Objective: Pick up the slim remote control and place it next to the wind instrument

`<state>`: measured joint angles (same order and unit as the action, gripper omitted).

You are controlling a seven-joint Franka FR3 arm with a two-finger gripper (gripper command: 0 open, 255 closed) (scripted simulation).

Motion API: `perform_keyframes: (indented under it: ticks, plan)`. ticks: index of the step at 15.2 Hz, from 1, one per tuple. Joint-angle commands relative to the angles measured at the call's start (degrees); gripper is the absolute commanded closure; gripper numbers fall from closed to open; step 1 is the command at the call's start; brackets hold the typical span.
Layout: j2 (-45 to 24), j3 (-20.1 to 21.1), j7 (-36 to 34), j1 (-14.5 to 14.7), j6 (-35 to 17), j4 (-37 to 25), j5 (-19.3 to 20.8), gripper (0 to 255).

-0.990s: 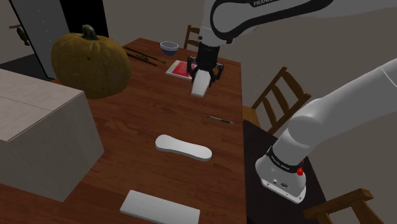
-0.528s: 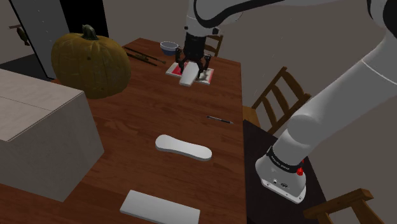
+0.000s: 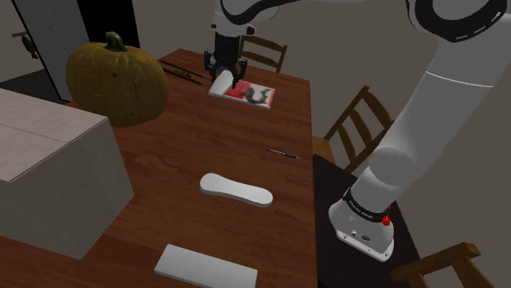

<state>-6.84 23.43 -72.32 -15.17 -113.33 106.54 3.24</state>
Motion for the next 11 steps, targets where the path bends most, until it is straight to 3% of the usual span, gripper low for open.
perform_keyframes:
  ticks: [1,7,9,11]
  plan:
    - [-6.1,0.2,-1.8,1.1,1.9,-7.4,2.6,255]
    - [-22.5,-1.2,-3.2,5.5,9.9,-30.9,8.0,255]
    - [-29.1,-1.9,-3.0,7.8,14.0,-41.6,9.7,255]
    - [-37.9,-3.0,-2.1,11.1,20.1,-56.7,11.3,255]
